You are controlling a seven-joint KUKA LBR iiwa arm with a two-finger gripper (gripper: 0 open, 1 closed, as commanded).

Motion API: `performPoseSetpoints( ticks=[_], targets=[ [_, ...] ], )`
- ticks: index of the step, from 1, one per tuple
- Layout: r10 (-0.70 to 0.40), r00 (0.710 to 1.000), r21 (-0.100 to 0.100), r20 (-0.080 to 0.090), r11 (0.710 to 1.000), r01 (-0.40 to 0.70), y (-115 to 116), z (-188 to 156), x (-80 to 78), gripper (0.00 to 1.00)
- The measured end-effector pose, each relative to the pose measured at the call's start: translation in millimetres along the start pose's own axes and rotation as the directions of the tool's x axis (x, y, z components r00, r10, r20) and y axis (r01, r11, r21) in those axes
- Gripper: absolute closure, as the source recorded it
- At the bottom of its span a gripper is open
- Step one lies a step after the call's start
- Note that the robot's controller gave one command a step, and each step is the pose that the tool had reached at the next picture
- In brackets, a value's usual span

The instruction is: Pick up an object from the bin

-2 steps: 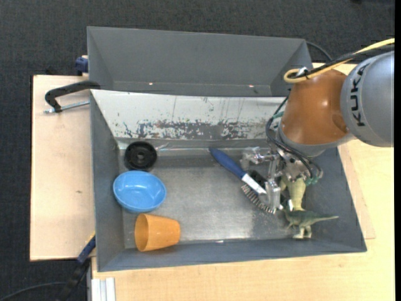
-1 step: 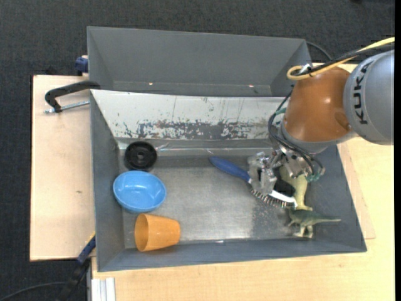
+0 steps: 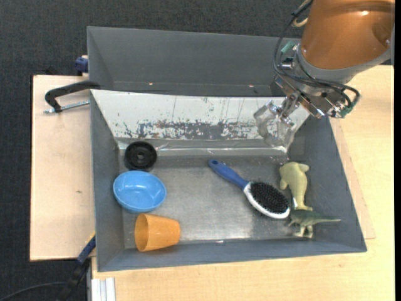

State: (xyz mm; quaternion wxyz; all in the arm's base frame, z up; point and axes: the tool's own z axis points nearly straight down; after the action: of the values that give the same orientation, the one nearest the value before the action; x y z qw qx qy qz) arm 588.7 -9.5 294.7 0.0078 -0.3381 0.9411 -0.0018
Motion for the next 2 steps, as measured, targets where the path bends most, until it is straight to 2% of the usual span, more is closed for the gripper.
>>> performPoseSetpoints(
  ticks=[1,2],
  targets=[
    [0.271,0.962,-0.007,-0.017,0.962,-0.271,24.6,93.2,6.8,1.0],
    [0.272,0.962,-0.005,-0.013,0.962,-0.272,23.5,91.2,6.2,0.0]
  ],
)
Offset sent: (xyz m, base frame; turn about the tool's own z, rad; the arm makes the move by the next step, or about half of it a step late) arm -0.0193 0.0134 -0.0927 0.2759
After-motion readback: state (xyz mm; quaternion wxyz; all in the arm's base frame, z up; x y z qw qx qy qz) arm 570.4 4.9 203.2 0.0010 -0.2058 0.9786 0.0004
